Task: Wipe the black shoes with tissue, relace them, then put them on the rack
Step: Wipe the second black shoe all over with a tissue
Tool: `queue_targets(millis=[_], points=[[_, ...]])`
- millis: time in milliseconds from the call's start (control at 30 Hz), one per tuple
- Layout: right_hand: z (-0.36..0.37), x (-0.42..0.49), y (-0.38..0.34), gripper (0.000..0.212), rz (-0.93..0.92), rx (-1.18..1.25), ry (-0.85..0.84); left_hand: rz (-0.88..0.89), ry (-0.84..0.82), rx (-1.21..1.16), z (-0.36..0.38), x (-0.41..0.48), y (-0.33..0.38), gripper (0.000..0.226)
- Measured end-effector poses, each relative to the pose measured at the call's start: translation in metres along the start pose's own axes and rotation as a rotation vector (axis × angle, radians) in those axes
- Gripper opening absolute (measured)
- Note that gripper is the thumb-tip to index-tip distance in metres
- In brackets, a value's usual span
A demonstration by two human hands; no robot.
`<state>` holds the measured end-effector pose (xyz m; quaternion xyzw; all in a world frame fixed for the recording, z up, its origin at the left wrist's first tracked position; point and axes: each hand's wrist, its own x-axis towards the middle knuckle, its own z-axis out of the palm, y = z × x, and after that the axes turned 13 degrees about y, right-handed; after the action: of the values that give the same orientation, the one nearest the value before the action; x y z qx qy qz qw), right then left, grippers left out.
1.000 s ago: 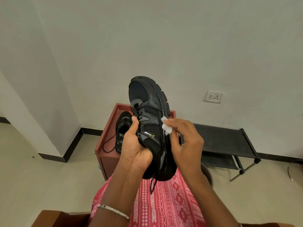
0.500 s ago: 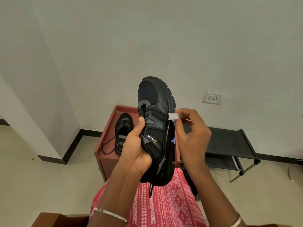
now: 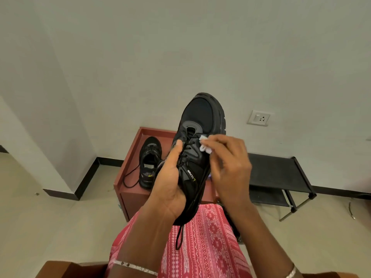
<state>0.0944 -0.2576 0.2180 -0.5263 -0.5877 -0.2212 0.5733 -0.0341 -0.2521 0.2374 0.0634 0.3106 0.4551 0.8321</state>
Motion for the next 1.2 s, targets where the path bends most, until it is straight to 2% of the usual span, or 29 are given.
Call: queue_targets(millis=[100,233,333,433,567,767,867,1000,1100,1200], points=[[0.001,0.008,0.006,0.033,0.034,-0.024,0.052,0.006,0.026,0.012,0.000,0.002,-0.002,0.049],[0.000,-0.023,-0.022,0.019,-0.077,0.083,-0.068,-0.012,0.052,0.020,-0.006,0.004,0.004,0.050],[-0.001,-0.032,-0.026,0.026,-0.142,0.118,-0.099,-0.031,0.092,0.027,-0.011,0.007,0.005,0.052],[0.003,-0.011,-0.003,0.017,-0.147,0.026,-0.021,0.011,0.073,0.049,-0.009,0.006,0.001,0.048],[0.006,-0.001,-0.001,0.019,-0.061,-0.005,0.061,0.062,0.042,0.079,-0.001,0.002,0.001,0.043],[0.004,-0.037,-0.028,0.020,-0.153,0.100,-0.039,0.004,0.110,0.050,-0.014,0.010,0.006,0.061],[0.006,-0.019,-0.016,0.031,-0.190,0.029,0.023,0.002,0.072,0.027,-0.012,0.007,0.004,0.048],[0.006,0.004,-0.006,0.032,-0.075,-0.018,0.124,0.061,0.050,0.091,-0.005,0.001,0.004,0.039],[0.005,-0.015,-0.020,0.035,-0.089,0.076,0.019,0.017,0.063,0.067,-0.009,0.004,0.007,0.049],[0.001,-0.039,-0.030,0.029,-0.124,0.147,-0.062,-0.005,0.112,0.069,-0.017,0.009,0.009,0.063]])
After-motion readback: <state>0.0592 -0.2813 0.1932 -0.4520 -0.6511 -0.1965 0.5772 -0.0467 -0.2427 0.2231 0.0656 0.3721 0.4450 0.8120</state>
